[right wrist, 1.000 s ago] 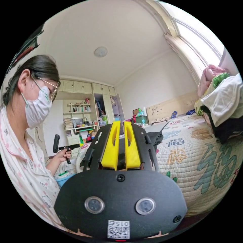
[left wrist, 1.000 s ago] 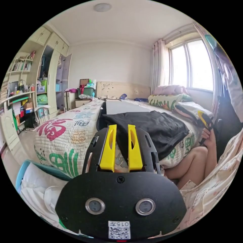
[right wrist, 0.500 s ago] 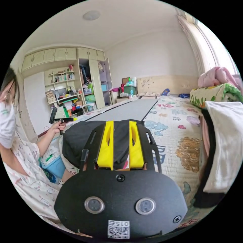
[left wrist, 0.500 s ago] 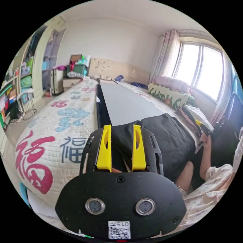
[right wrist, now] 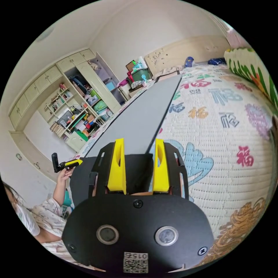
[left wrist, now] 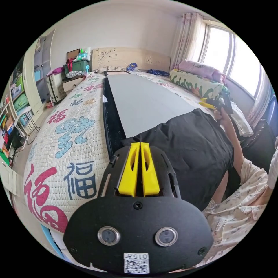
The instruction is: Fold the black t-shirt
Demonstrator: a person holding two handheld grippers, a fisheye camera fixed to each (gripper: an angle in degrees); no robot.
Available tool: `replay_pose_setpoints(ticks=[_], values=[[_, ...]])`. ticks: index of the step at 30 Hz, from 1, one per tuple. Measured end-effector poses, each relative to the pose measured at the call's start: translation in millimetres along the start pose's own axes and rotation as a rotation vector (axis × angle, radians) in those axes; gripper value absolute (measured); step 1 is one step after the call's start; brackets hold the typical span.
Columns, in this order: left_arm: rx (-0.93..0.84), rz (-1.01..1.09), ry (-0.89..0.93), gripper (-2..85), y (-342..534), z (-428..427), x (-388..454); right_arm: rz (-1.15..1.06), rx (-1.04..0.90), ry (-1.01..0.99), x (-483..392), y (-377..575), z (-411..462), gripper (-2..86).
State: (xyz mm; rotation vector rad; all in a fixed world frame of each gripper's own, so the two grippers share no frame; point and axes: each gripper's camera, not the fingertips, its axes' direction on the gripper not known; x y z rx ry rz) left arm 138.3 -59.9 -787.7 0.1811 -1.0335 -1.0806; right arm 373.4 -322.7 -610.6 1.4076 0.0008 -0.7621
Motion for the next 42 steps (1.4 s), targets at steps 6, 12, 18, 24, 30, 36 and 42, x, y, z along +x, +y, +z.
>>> replay_pose_setpoints(ticks=[6, 12, 18, 24, 30, 36, 42], values=[[0.029, 0.015, -0.012, -0.1, 4.3, -8.0, 38.0, 0.054, -0.044, -0.059, 23.5, -7.4, 27.2, 15.0], [0.123, -0.059, 0.061, -0.4, 9.3, -28.4, 39.2, -0.027, -0.220, -0.030, 6.3, -15.8, 80.0, 10.3], [0.156, -0.076, 0.117, -0.4, -12.1, -29.7, 44.4, -0.040, -0.174, 0.090, -3.3, -4.8, 94.7, 4.5], [0.109, 0.034, -0.078, -0.3, -55.8, 8.5, 78.9, -0.033, -0.062, 0.044, 0.8, 18.1, 94.9, 1.4], [0.027, 0.061, -0.257, -0.3, -66.8, 91.8, 101.7, -0.082, 0.034, 0.041, -8.8, 50.7, 103.9, 1.1], [-0.025, -0.001, -0.187, -0.1, -25.7, 149.8, 89.2, -0.059, 0.004, 0.081, -4.5, 83.8, 127.3, 1.8], [-0.009, -0.046, -0.216, 0.9, 6.7, 155.7, 88.7, -0.045, 0.001, 0.152, -8.2, 129.1, 146.3, 5.6]])
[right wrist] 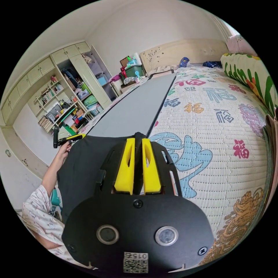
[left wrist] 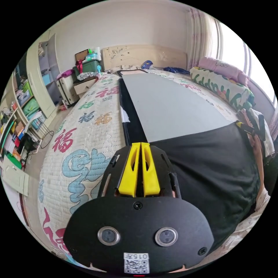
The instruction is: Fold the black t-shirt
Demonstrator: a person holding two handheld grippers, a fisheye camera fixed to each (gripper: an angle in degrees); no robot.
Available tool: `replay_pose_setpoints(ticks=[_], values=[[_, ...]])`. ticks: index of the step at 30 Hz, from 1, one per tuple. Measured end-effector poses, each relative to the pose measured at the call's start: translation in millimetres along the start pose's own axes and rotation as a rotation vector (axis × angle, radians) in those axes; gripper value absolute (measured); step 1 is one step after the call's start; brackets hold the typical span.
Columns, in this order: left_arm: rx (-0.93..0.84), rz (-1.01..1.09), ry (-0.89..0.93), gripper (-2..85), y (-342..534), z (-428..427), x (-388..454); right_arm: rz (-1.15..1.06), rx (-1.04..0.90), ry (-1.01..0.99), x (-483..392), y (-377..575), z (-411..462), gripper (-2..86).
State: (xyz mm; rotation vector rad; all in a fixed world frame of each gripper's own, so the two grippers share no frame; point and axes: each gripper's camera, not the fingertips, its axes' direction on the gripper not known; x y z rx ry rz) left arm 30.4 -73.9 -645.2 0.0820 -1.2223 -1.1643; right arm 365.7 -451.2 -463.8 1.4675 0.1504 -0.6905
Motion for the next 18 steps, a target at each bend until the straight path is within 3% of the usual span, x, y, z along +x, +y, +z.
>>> replay_pose_setpoints(ticks=[3, 7, 9, 12, 14, 18], values=[[0.158, -0.009, -0.100, 2.2, 35.8, -43.7, 1.0, -0.109, 0.185, -0.020, -13.9, 41.7, -29.3, 6.7], [0.326, 0.181, 0.034, 6.1, 104.0, -116.9, 12.8, -0.302, 0.370, -0.049, -44.6, 96.8, -65.6, 7.7], [0.343, 0.378, 0.140, 10.4, 158.3, -156.4, 31.6, -0.500, 0.207, -0.266, -77.2, 136.3, -71.3, 9.6], [0.384, 0.595, 0.205, 10.3, 242.3, -196.3, 52.9, -0.707, 0.019, -0.492, -127.2, 223.7, -74.1, 11.3], [0.413, 0.707, 0.245, 9.5, 288.8, -207.0, 63.0, -0.813, 0.007, -0.421, -157.8, 285.0, -74.5, 11.1], [0.281, 0.809, 0.297, 9.5, 334.2, -184.0, 76.3, -0.984, -0.114, -0.171, -217.3, 383.1, -57.4, 12.6]])
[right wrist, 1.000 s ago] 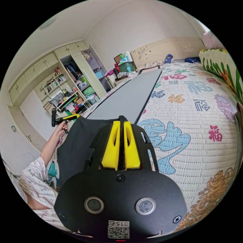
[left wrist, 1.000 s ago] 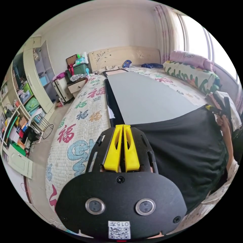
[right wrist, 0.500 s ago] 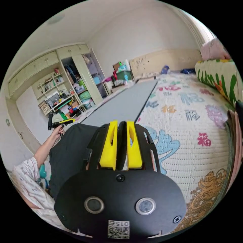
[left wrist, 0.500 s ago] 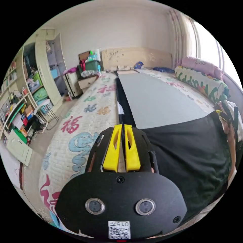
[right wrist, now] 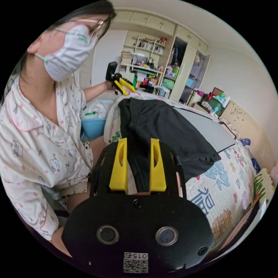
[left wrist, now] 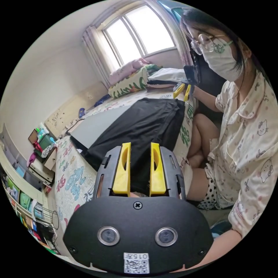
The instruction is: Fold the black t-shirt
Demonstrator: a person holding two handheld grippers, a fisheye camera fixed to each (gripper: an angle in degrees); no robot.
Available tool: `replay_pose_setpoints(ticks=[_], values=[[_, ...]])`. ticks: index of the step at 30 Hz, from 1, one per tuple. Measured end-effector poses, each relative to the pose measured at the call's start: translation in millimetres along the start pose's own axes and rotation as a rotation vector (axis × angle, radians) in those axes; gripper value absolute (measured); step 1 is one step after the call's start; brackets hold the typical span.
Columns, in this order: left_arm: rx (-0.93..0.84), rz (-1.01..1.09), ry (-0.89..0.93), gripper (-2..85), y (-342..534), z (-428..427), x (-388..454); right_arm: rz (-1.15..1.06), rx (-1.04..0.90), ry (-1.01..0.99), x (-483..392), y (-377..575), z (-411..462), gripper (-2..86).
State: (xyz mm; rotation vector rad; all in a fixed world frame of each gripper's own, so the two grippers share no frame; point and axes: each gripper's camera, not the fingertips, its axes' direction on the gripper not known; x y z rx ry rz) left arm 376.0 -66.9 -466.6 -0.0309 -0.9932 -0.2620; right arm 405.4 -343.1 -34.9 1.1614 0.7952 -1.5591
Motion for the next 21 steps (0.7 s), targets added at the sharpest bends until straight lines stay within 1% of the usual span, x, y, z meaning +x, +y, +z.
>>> replay_pose_setpoints(ticks=[2, 5, 8, 10, 13, 14, 15, 16, 19, 21], values=[[-0.019, 0.048, 0.045, 9.1, 7.2, 12.0, 6.1, -0.007, -0.040, 0.023, -20.0, 0.0, 8.4, 12.8], [-0.034, 0.083, 0.103, 8.5, 9.0, 29.1, 0.3, 0.040, -0.017, 0.039, -25.8, 5.6, 21.4, 12.0], [-0.096, 0.096, 0.199, 6.7, 13.9, 47.9, -14.1, 0.066, -0.113, 0.063, -21.1, 10.8, 55.5, 11.3], [-0.094, 0.104, 0.247, 4.3, 17.6, 48.7, -22.9, 0.052, -0.170, 0.086, -21.4, 14.8, 75.6, 10.3], [-0.106, 0.100, 0.221, 1.7, 23.2, 48.9, -32.9, 0.086, -0.175, 0.014, -12.7, 18.0, 89.0, 7.5], [-0.095, 0.102, 0.213, 1.2, 24.7, 49.2, -35.1, 0.113, -0.179, 0.021, -9.5, 17.8, 92.8, 5.6], [-0.091, 0.103, 0.211, 1.0, 24.5, 50.7, -37.2, 0.122, -0.177, 0.074, -9.5, 18.1, 95.8, 3.8], [-0.086, 0.106, 0.214, 0.9, 23.8, 51.2, -38.5, 0.112, -0.171, 0.084, -10.5, 18.3, 96.7, 3.3], [-0.007, 0.071, 0.219, 0.9, 18.9, 52.3, -56.4, 0.086, -0.156, 0.070, -5.3, 14.6, 102.5, 0.9], [0.045, 0.021, 0.126, 1.2, -0.5, 59.7, -95.6, 0.080, -0.149, 0.146, 23.2, -1.4, 107.2, 0.1]])
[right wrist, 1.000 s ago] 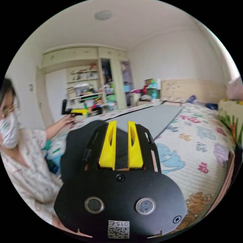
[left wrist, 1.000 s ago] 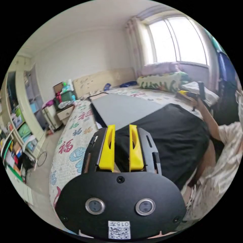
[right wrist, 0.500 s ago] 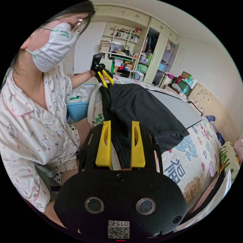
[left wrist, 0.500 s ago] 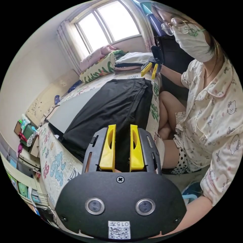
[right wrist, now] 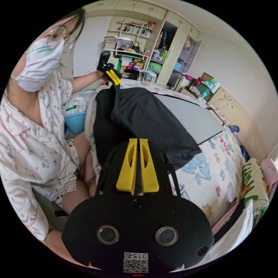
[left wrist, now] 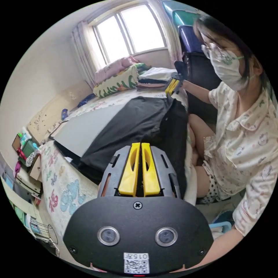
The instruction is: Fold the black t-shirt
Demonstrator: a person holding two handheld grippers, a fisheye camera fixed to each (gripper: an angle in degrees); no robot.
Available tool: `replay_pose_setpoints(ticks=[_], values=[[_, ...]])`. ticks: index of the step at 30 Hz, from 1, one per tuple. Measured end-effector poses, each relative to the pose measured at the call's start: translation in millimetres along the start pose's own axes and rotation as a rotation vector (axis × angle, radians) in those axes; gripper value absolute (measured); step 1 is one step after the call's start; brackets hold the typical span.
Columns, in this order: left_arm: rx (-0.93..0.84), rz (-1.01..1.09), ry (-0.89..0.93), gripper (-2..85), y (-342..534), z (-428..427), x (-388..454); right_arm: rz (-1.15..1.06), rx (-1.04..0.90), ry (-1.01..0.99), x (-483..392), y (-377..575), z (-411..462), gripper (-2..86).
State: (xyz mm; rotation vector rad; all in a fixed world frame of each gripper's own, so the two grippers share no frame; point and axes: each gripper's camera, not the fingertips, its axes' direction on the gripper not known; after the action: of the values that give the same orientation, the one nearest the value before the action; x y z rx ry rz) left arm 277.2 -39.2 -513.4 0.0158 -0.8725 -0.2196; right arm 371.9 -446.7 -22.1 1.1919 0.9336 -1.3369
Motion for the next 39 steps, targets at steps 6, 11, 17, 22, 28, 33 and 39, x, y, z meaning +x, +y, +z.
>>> replay_pose_setpoints(ticks=[6, 11, 17, 22, 28, 33, 39], values=[[0.212, -0.592, -0.525, 8.2, -150.1, 33.2, -215.5, 0.622, 0.216, 0.551, 233.6, -162.1, -16.4, 5.7], [0.394, -0.431, -0.505, 9.3, -191.6, 29.8, -146.3, 0.580, 0.342, 0.241, 232.6, -182.0, 3.9, 6.9], [0.065, -0.226, -0.353, 9.1, -173.4, 115.3, -118.6, 0.393, -0.054, 0.309, 212.4, -134.9, 146.5, 10.8], [-0.254, -0.263, -0.223, 8.9, -172.1, 209.5, -185.2, 0.448, -0.216, 0.162, 270.1, -125.3, 209.9, 13.5], [-0.272, -0.257, -0.206, 9.6, -215.6, 244.5, -223.1, 0.429, -0.296, 0.196, 310.3, -132.5, 251.2, 13.3], [-0.351, -0.207, -0.179, 6.6, -261.8, 284.3, -247.0, 0.430, -0.309, 0.186, 348.4, -141.7, 254.0, 8.9], [-0.395, -0.171, -0.207, 1.6, -278.2, 290.5, -273.5, 0.446, -0.312, 0.153, 386.2, -127.7, 224.1, 2.8]])
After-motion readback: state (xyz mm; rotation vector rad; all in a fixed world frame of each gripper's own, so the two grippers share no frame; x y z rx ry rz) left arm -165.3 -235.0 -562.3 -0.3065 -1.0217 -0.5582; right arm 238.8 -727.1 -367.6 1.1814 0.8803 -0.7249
